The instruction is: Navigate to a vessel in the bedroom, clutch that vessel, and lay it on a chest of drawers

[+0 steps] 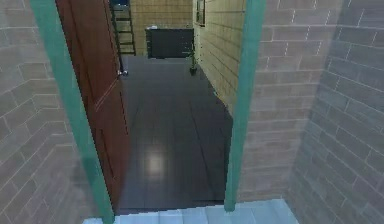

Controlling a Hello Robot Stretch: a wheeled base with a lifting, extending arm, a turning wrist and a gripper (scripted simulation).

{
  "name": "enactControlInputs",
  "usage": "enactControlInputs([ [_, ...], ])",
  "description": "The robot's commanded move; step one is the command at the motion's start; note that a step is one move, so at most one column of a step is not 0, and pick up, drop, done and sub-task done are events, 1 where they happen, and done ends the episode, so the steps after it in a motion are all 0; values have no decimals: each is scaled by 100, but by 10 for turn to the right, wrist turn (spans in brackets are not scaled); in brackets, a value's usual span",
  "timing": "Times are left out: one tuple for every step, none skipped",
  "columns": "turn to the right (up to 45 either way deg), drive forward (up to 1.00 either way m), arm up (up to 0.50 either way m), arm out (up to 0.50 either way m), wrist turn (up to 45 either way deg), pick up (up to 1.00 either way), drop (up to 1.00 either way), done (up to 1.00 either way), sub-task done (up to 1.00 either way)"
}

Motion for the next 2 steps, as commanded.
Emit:
enactControlInputs([
  [-30, 0, 0, 0, 0, 0, 0, 0, 0],
  [-300, 0, 0, 0, 0, 0, 0, 0, 0],
])
